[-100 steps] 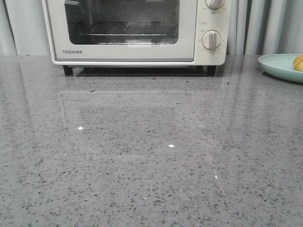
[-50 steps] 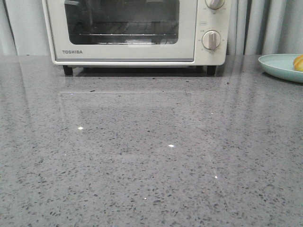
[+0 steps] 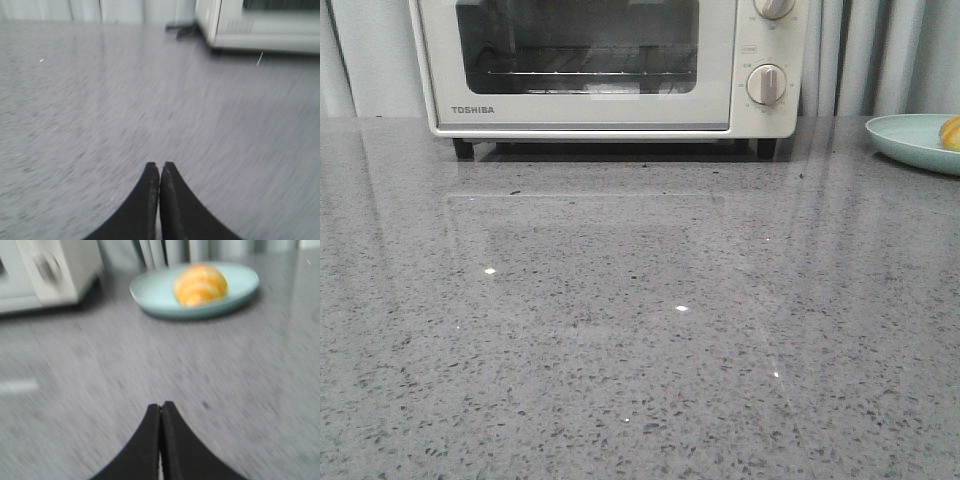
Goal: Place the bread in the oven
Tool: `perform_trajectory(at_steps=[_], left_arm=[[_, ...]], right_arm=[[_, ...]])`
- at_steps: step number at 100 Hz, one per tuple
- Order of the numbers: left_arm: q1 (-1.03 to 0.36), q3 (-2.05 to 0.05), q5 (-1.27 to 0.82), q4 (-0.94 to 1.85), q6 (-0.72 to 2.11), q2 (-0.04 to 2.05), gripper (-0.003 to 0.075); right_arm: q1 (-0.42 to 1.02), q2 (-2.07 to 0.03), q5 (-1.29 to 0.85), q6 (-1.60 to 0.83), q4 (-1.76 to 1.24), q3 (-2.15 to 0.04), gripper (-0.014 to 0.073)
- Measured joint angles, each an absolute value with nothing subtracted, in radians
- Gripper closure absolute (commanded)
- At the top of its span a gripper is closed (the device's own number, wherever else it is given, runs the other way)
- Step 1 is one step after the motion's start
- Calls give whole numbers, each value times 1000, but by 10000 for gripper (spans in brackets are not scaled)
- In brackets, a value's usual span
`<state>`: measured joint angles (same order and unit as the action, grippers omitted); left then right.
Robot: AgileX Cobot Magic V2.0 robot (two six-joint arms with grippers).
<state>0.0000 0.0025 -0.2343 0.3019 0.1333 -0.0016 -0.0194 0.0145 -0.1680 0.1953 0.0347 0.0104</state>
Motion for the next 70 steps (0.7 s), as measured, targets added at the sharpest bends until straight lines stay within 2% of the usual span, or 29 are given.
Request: perform_trajectory(at_steps=[13, 32, 61, 70], left_arm=[[0, 2, -96, 660, 133, -2, 741], [0, 2, 75, 987, 133, -2, 741], [0, 2, 108, 1067, 131, -2, 742], [0, -10, 28, 1031, 131, -2, 742]], right_arm=[[-19, 15, -29, 197, -119, 10, 662], [-19, 15, -8, 197, -209, 10, 662], [-19, 15, 0, 197, -234, 10, 662], [-19, 15, -22, 197, -234, 6, 662]])
